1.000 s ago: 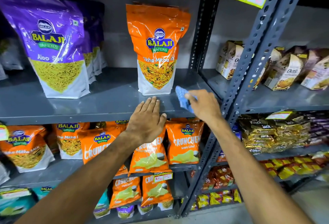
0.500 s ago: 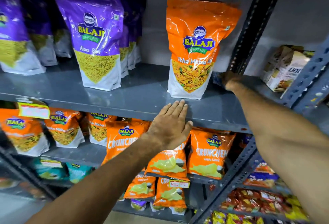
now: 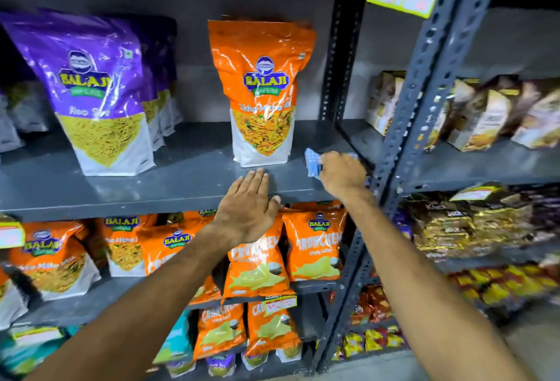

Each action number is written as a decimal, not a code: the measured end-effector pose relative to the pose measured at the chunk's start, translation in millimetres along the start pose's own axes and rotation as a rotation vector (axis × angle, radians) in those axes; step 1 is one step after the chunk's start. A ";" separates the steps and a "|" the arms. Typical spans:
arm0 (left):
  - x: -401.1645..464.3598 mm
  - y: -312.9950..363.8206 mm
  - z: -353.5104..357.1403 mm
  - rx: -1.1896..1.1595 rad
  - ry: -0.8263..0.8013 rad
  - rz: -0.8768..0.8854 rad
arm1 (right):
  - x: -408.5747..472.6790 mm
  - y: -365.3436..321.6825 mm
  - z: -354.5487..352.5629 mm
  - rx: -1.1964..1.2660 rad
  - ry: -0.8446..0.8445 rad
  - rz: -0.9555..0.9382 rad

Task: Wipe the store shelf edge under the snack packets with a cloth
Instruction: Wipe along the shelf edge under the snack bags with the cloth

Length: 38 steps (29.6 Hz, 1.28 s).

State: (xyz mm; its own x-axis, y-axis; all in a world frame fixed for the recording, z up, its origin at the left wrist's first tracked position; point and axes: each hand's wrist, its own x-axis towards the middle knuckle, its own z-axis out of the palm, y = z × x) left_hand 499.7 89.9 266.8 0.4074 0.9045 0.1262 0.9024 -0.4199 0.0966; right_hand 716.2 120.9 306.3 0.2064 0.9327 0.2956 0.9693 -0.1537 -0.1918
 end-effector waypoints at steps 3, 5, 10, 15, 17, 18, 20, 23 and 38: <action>-1.0 0.1 -2.3 -0.018 -0.021 0.000 | -56.8 -12.9 -9.9 -0.001 0.006 -0.068; -2.4 -0.3 -4.2 -0.021 -0.041 0.000 | -74.9 -14.6 -16.6 0.087 -0.035 -0.079; -2.6 -0.3 -7.9 -0.051 -0.051 0.006 | -32.9 -16.5 -26.9 0.147 -0.011 0.058; -1.6 -0.9 -7.4 -0.055 -0.056 0.004 | -48.1 -31.9 -4.2 0.091 0.007 -0.098; -0.7 -2.0 -8.1 -0.058 -0.062 0.005 | -47.6 -28.8 -5.4 0.122 0.015 -0.143; -0.5 -1.9 -9.3 -0.064 -0.071 0.008 | -44.1 -25.2 -4.9 0.139 0.038 -0.117; -0.2 -1.9 -12.4 -0.073 -0.096 0.016 | -39.4 -20.0 0.3 0.128 0.084 -0.043; -1.6 -8.2 -13.7 -0.019 -0.082 0.023 | -39.9 -26.8 3.9 0.100 0.068 -0.029; -151.1 -177.2 -33.2 0.026 0.097 0.023 | -118.6 -163.1 -39.7 0.514 0.047 0.012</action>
State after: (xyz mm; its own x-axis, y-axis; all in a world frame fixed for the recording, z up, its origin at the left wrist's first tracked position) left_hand 273.6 25.1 263.3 0.4137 0.8827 0.2228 0.8969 -0.4372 0.0666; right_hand 538.9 22.4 339.7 0.2340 0.9146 0.3297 0.7785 0.0269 -0.6270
